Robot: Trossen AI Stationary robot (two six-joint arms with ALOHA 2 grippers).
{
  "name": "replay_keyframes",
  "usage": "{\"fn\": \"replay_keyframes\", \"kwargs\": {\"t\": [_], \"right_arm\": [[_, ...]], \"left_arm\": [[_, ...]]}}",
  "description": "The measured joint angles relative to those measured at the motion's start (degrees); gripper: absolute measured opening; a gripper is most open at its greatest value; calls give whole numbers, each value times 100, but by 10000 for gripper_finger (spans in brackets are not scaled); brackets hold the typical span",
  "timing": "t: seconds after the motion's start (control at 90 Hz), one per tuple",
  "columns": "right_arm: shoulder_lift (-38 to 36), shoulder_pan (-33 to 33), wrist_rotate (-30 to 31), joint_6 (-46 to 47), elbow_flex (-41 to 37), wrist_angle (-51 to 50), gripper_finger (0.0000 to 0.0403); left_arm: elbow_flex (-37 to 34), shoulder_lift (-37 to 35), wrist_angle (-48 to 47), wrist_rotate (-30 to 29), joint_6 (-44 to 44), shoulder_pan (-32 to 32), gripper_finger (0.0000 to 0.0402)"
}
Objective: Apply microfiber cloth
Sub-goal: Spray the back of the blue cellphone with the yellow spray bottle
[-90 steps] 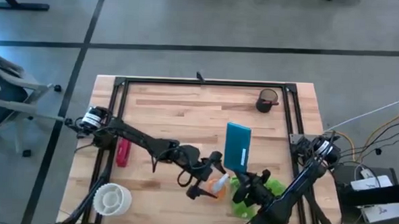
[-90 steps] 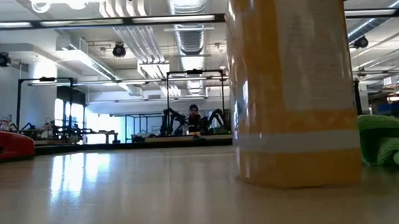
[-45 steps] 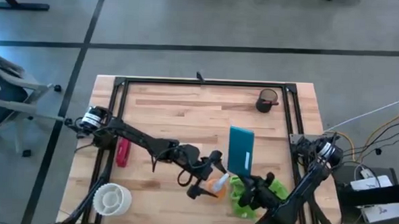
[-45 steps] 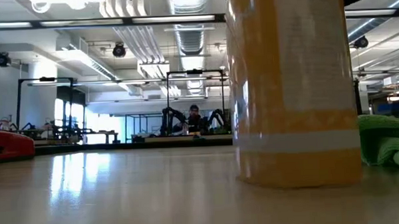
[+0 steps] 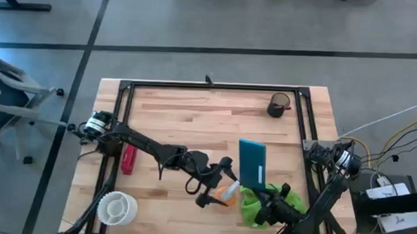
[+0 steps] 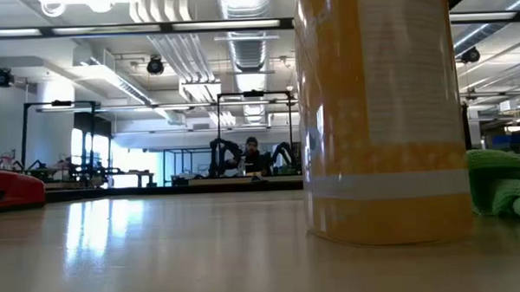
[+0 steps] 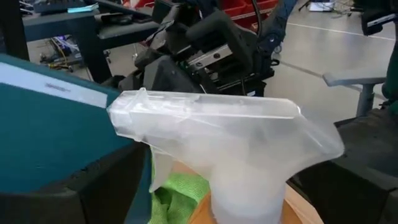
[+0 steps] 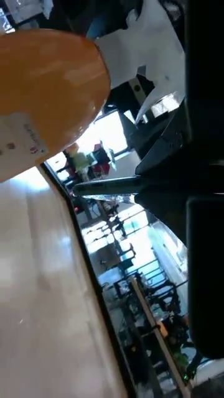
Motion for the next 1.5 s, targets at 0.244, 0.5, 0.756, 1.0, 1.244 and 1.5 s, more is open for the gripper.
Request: {"fn": "replay_keyframes", "kwargs": {"t": [0.244,0.5,0.756,1.0,1.244,1.5], "right_arm": [[43,129,375,-286,34,-97,8],[48,176,385,55,61,-316,8],[48,192,92,681,61,-306,8],[48,188,-449,1524,-20,-310,8],[52,164,-851,2434,-215,-344,8],[54,144,-1011,3030,-271,-346,8]], "left_arm": [[-2,-2,-20,8,-174,0,256],[-4,-7,-30,3,-344,-1,176],[-5,-254,-668,-723,-392,22,221],[-73,-452,-1251,-1420,-382,125,233],[-81,-598,-1675,-2254,-136,379,220],[-81,-757,-2133,-2323,15,925,230]]}}
